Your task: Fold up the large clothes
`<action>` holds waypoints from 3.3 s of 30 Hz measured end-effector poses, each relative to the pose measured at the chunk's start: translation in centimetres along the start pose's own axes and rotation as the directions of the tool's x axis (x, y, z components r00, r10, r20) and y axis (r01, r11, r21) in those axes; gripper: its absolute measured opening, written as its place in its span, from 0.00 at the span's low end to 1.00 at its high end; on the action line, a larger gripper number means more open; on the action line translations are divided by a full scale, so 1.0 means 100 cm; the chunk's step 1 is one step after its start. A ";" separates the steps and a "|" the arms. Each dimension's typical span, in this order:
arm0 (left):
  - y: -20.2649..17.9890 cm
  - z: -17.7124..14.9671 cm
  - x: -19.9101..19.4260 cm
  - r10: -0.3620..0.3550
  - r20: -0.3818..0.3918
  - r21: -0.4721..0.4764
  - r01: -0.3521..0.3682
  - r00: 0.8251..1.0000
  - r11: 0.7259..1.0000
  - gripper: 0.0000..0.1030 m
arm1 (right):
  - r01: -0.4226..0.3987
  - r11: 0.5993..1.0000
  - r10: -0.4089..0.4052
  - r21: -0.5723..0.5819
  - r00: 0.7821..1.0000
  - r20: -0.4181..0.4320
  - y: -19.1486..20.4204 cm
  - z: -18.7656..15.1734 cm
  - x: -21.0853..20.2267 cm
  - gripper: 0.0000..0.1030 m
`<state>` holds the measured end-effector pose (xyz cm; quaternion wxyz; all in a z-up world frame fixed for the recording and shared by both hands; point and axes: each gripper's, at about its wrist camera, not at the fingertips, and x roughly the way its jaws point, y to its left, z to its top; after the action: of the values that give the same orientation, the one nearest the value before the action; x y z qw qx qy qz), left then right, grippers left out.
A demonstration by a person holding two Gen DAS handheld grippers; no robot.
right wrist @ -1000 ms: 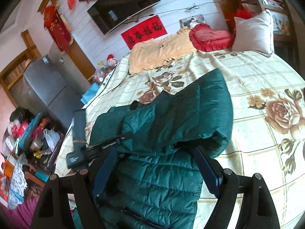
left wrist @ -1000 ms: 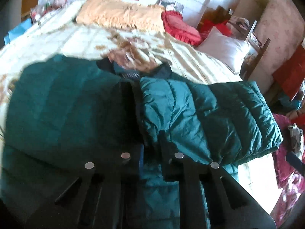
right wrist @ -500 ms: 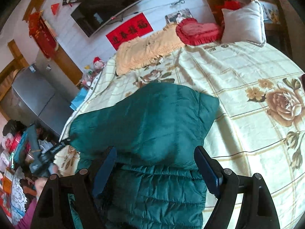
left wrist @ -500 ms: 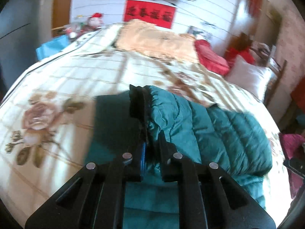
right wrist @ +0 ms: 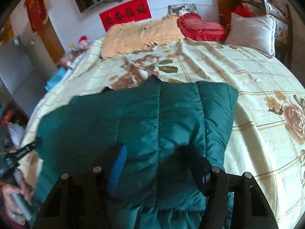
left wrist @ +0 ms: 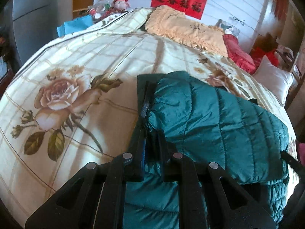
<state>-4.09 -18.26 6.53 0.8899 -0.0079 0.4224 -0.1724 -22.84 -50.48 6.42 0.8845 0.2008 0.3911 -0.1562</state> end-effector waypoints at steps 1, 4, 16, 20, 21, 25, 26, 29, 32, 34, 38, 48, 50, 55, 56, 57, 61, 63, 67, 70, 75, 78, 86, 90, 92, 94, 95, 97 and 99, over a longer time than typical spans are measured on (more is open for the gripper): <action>0.000 0.000 0.002 0.005 -0.002 -0.003 -0.005 1.000 1.000 0.10 | 0.008 1.000 -0.008 0.000 1.000 -0.010 0.001 -0.002 0.009 0.61; 0.000 0.001 0.007 -0.004 -0.019 -0.024 0.003 1.000 1.000 0.11 | 0.047 0.998 -0.047 -0.032 0.999 -0.016 0.005 -0.007 0.024 0.62; 0.009 0.014 -0.056 -0.072 0.137 -0.103 0.087 0.988 0.991 0.57 | -0.013 0.998 0.015 -0.061 0.999 0.031 0.011 -0.005 -0.021 0.62; -0.022 0.008 -0.050 -0.062 0.110 -0.002 0.063 0.992 0.998 0.58 | -0.011 0.990 0.014 -0.138 1.000 0.024 0.036 -0.007 -0.010 0.62; -0.032 0.003 -0.041 -0.031 0.086 0.031 0.028 0.996 0.999 0.58 | -0.006 0.988 0.010 -0.157 1.000 0.023 0.042 -0.007 -0.005 0.62; -0.051 -0.006 0.000 0.064 0.012 0.101 -0.064 0.998 0.993 0.58 | 0.037 0.974 -0.035 -0.222 0.999 0.017 0.059 -0.004 0.020 0.62; -0.053 -0.005 0.009 0.072 0.005 0.108 -0.072 0.997 0.992 0.58 | 0.048 0.973 -0.046 -0.227 0.999 0.015 0.062 -0.002 0.027 0.62; -0.055 0.003 0.026 0.090 0.001 0.114 -0.089 0.996 0.989 0.58 | 0.052 0.980 -0.052 -0.193 0.999 0.004 0.060 0.007 0.044 0.62; -0.056 0.015 0.041 0.104 -0.014 0.106 -0.102 0.994 0.989 0.63 | 0.053 0.986 -0.054 -0.160 0.999 -0.001 0.058 0.017 0.057 0.62; -0.056 0.017 0.045 0.105 -0.016 0.108 -0.103 0.994 0.989 0.65 | 0.055 0.987 -0.057 -0.153 0.998 -0.011 0.056 0.022 0.067 0.63; -0.054 0.013 0.048 0.108 0.003 0.126 -0.107 0.994 0.986 0.70 | 0.037 0.988 -0.043 -0.147 0.998 -0.037 0.054 0.026 0.062 0.63; -0.049 0.012 0.049 0.083 0.010 0.105 -0.083 0.997 0.991 0.71 | 0.086 0.970 -0.072 -0.226 0.995 0.070 0.036 -0.004 -0.010 0.64; -0.050 0.011 0.050 0.082 0.018 0.102 -0.084 0.996 0.991 0.72 | 0.113 0.967 -0.109 -0.227 0.994 0.030 0.028 -0.010 0.002 0.64; -0.050 0.010 0.054 0.075 0.025 0.101 -0.077 0.997 0.992 0.75 | 0.130 0.969 -0.130 -0.210 0.991 0.015 0.021 -0.017 0.028 0.68; -0.051 0.010 0.055 0.076 0.025 0.104 -0.078 0.997 0.992 0.75 | 0.146 0.964 -0.145 -0.224 0.989 0.018 0.024 -0.017 0.032 0.68; -0.051 0.010 0.056 0.077 0.024 0.107 -0.080 0.997 0.991 0.76 | 0.153 0.961 -0.153 -0.229 0.988 0.018 0.025 -0.016 0.034 0.69; -0.049 0.010 0.055 0.067 0.022 0.104 -0.069 0.997 0.992 0.77 | 0.131 0.966 -0.136 -0.225 0.991 -0.006 0.022 -0.013 0.022 0.68; -0.045 0.011 0.046 0.061 0.013 0.098 -0.062 0.998 0.993 0.77 | 0.128 0.972 -0.127 -0.199 0.992 0.014 0.019 -0.012 0.005 0.68; -0.036 0.016 0.013 0.009 0.050 0.038 -0.011 0.999 0.999 0.77 | 0.105 0.976 -0.087 -0.193 0.991 0.097 0.020 -0.014 -0.035 0.68; -0.041 0.015 -0.010 -0.043 0.081 0.045 0.040 0.996 0.998 0.77 | 0.114 0.971 -0.095 -0.209 0.990 0.102 0.025 -0.013 -0.041 0.69; -0.067 0.000 -0.010 -0.047 0.058 0.132 0.039 0.997 0.990 0.77 | 0.129 0.979 -0.125 -0.160 0.992 0.033 0.027 -0.016 -0.014 0.69; -0.082 -0.012 0.010 0.049 0.031 0.219 -0.055 0.998 0.974 0.77 | 0.175 0.969 -0.181 -0.176 0.983 -0.017 0.030 -0.023 0.010 0.72; -0.064 -0.014 0.025 0.013 -0.039 0.150 -0.007 0.999 0.989 0.84 | 0.180 0.970 -0.189 -0.166 0.981 -0.040 0.025 -0.020 0.020 0.79; -0.055 -0.016 -0.001 0.013 -0.008 0.147 -0.011 1.000 0.989 0.84 | 0.131 0.981 -0.133 -0.140 0.991 -0.004 0.018 -0.026 -0.016 0.78; -0.047 -0.020 -0.019 0.007 0.016 0.151 -0.009 1.000 0.988 0.84 | 0.122 0.983 -0.122 -0.135 0.992 0.011 0.013 -0.034 -0.036 0.78; -0.040 -0.024 -0.032 0.016 0.027 0.150 -0.020 1.000 0.988 0.84 | 0.109 0.985 -0.108 -0.131 0.994 0.014 0.008 -0.044 -0.051 0.78; -0.036 -0.028 -0.039 0.018 0.030 0.153 -0.023 0.999 0.988 0.84 | 0.106 0.986 -0.106 -0.130 0.994 0.007 0.006 -0.050 -0.057 0.78; -0.031 -0.033 -0.049 0.024 0.035 0.157 -0.029 0.999 0.987 0.84 | 0.114 0.985 -0.116 -0.129 0.993 -0.010 0.000 -0.060 -0.062 0.78; -0.025 -0.041 -0.061 0.027 0.040 0.163 -0.033 0.999 0.986 0.84 | 0.125 0.985 -0.128 -0.120 0.992 -0.015 -0.005 -0.067 -0.063 0.78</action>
<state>-11.46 -18.17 8.85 0.8978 0.0683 0.3900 -0.1926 -31.31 -46.93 6.97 0.8788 0.1243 0.4215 -0.1863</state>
